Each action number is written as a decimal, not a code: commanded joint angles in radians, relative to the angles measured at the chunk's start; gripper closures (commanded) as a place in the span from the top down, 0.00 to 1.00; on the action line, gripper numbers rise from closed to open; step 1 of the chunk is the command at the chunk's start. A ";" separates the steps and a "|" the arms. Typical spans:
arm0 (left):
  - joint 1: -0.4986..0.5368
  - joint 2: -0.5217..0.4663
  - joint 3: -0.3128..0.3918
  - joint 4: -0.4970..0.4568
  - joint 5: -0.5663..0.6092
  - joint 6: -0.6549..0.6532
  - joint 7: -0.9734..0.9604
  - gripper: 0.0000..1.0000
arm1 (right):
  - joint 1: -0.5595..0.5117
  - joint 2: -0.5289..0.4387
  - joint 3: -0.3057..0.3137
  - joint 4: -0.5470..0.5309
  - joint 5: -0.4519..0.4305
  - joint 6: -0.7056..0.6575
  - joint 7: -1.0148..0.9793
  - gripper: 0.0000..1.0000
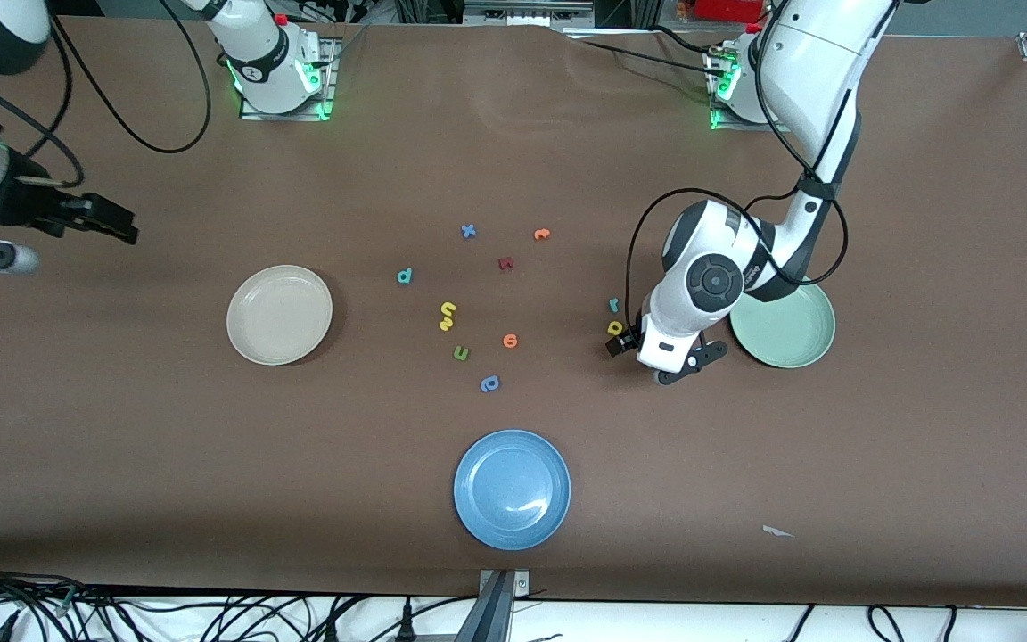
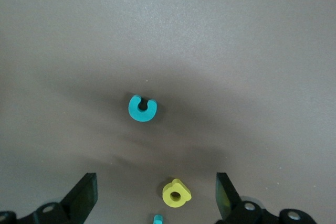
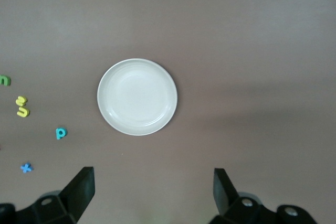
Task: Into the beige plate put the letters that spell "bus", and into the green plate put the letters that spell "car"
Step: 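Grasp the yellow letter with the left gripper while the right gripper reaches letters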
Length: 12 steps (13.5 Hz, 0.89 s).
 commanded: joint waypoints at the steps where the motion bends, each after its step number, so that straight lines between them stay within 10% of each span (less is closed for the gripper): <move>1: -0.023 0.022 0.006 0.003 0.011 0.009 -0.003 0.99 | 0.078 0.090 0.003 0.017 -0.012 0.011 0.027 1.00; 9: -0.079 0.065 0.008 0.019 0.050 0.011 -0.046 0.81 | 0.447 0.363 0.003 -0.016 -0.001 0.411 0.823 0.97; 12: -0.077 0.081 0.008 0.023 0.048 0.012 -0.046 0.70 | 0.537 0.455 0.004 -0.015 0.004 0.517 0.924 0.66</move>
